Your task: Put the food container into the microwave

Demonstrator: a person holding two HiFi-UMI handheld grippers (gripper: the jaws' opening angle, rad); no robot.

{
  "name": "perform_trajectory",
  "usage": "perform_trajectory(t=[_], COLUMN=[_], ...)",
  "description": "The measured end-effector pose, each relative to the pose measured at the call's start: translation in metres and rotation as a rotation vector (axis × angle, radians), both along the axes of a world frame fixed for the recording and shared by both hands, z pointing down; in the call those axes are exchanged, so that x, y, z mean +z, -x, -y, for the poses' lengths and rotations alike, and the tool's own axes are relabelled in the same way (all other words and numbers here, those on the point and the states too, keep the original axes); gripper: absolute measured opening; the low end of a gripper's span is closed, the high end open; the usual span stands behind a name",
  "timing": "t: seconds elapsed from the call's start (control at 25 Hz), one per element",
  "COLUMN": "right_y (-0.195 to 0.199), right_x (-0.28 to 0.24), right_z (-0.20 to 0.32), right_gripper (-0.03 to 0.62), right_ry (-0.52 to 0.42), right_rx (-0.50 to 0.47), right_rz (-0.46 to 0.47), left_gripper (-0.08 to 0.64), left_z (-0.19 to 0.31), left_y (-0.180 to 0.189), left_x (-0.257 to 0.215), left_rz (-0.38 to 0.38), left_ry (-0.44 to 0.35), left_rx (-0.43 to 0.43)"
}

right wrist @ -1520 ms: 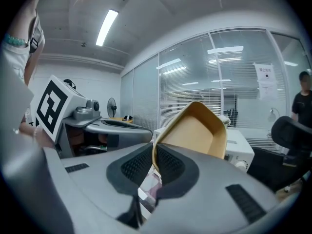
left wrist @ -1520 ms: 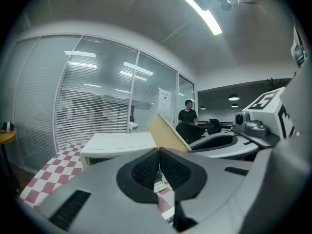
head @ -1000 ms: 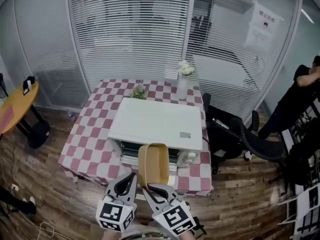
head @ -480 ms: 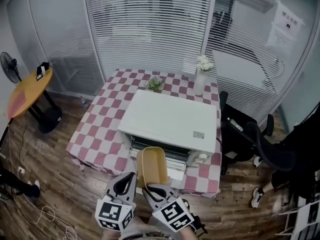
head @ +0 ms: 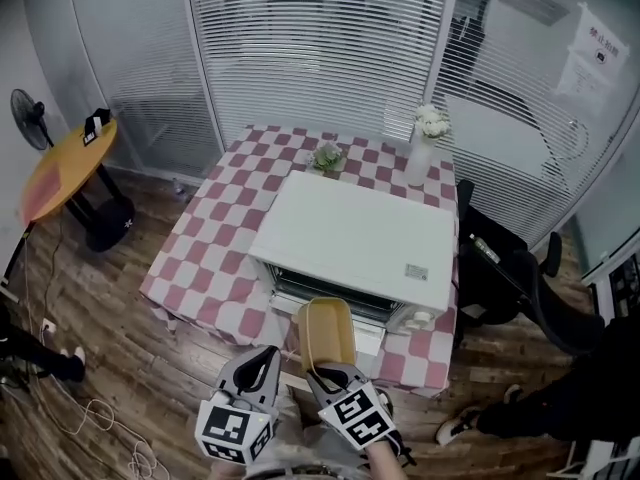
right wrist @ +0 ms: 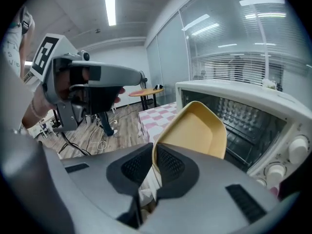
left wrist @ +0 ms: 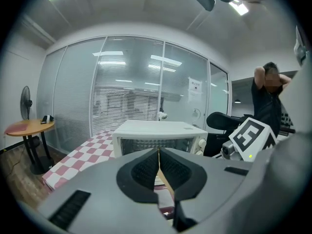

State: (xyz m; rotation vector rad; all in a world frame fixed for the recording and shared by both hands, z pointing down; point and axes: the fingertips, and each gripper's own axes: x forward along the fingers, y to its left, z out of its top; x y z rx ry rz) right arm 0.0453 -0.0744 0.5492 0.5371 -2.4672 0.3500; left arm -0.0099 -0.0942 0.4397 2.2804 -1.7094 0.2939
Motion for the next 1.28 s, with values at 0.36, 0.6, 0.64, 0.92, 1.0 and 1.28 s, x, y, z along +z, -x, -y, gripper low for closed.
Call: perform_trajectory(t=[0.36,0.6,0.64,0.92,1.0,1.28], right_y=[-0.005,0.000,0.002,0.010,0.010,0.002], right_x=[0.034,0.039,0.039,0.044,0.046,0.049], right_z=[0.043,0.074,0.079,0.106,0.113,0.138], right_gripper=[0.017,0.017,0.017,0.017,0.017,0.017], right_ry=[0.062,0.045,0.036,-0.036,-0.062,-0.109], right_rx=[0.138,0.227,0.238,0.290,0.301,0.332], right_rz=[-0.110,-0.136,-0.141,-0.236,-0.261,-0.332], left_gripper=[0.014,0.014,0.014,0.014,0.014,0.014], left_z=[0.059,0.088,0.091,0.096,0.096,0.099], left_y=[0.008,0.004,0.003,0.007,0.011,0.020], left_x=[-0.008,-0.005,-0.004,0.008,0.009,0.014], left_rz=[-0.019,-0.050,-0.053,-0.068,-0.071,-0.063], left_ry=[-0.040,-0.045,-0.042,-0.026,-0.028,-0.015], left_rx=[0.123,0.234,0.255,0.365,0.378,0.413])
